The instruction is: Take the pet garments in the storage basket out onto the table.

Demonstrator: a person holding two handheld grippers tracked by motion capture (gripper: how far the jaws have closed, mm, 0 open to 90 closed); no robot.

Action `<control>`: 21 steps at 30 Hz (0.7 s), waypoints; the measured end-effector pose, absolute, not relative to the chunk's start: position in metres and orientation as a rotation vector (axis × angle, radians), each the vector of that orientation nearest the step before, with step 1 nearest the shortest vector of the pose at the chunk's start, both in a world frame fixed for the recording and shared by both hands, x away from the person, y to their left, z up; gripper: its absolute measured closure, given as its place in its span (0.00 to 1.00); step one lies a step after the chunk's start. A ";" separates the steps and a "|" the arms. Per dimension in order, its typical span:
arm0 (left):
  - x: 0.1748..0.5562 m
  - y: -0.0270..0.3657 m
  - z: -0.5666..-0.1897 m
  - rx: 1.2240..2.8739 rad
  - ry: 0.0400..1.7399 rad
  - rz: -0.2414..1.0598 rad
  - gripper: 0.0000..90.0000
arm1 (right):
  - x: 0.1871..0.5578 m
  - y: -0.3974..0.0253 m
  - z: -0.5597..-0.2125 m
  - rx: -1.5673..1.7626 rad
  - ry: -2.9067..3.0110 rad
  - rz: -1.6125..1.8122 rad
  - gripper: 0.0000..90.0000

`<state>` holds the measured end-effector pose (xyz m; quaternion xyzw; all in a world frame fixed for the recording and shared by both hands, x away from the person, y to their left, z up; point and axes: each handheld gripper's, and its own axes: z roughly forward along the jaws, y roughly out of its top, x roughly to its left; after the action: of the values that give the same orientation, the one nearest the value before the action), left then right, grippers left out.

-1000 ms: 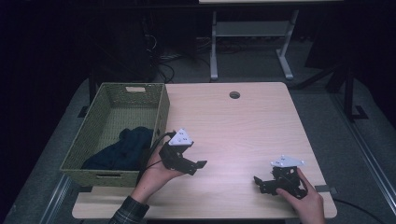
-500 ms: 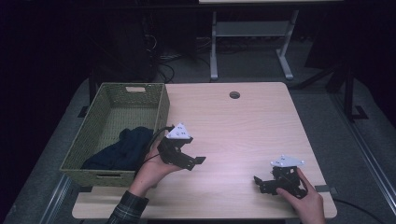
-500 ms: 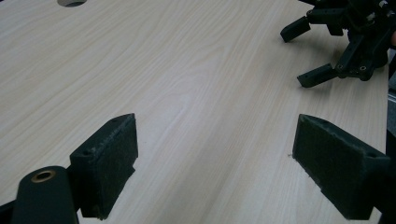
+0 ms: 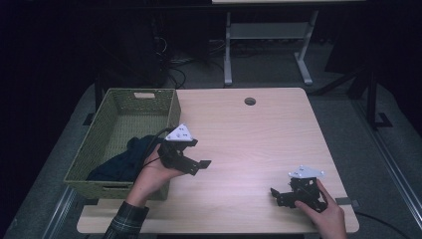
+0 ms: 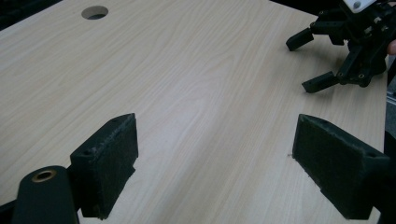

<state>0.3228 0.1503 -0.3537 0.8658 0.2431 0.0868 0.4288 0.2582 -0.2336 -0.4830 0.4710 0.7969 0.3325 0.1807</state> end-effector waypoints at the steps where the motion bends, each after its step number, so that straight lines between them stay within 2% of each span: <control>1: 0.323 0.152 -0.352 2.161 0.612 0.220 0.15 | 0.258 -0.234 -0.483 1.330 2.251 0.939 0.00; 21: 0.328 0.198 -0.341 2.152 0.701 0.279 0.15 | 0.258 -0.233 -0.483 1.332 2.250 0.938 0.01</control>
<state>0.3275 0.1977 -0.3408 0.8575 0.2793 0.1111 0.4175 0.2579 -0.2334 -0.4830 0.4714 0.7967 0.3322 0.1807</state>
